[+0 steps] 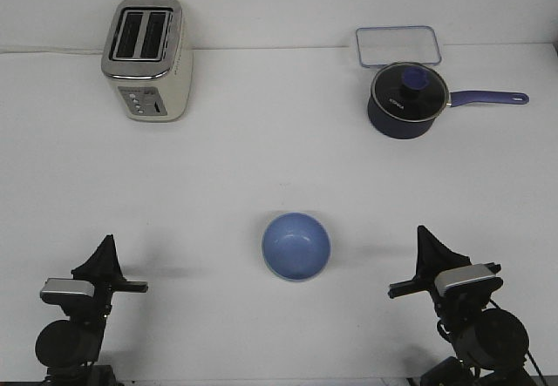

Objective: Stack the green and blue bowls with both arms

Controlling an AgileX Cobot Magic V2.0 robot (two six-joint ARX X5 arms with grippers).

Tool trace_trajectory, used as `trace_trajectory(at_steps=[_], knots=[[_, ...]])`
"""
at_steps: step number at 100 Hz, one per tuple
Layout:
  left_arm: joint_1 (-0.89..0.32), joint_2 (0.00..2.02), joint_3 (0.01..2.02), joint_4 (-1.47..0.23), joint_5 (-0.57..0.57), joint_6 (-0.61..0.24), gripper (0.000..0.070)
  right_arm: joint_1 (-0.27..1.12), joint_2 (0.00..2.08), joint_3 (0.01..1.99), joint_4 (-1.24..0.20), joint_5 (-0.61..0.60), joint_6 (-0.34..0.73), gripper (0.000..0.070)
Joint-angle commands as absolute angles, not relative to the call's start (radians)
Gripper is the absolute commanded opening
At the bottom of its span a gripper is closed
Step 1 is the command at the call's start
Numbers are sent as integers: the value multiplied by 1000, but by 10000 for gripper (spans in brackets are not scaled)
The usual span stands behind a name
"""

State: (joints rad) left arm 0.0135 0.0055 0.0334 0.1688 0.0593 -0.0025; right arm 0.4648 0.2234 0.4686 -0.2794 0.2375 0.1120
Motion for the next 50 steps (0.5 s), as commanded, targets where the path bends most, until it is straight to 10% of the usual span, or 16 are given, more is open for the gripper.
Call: trace_trajectory(at_steps=[1,50], knots=[[14,5,14,181,64,-9,15,472,222,470,-270,237,108,2],[14,5,14,181,64,-9,14,194,126,356,-213,120,-132,2]])
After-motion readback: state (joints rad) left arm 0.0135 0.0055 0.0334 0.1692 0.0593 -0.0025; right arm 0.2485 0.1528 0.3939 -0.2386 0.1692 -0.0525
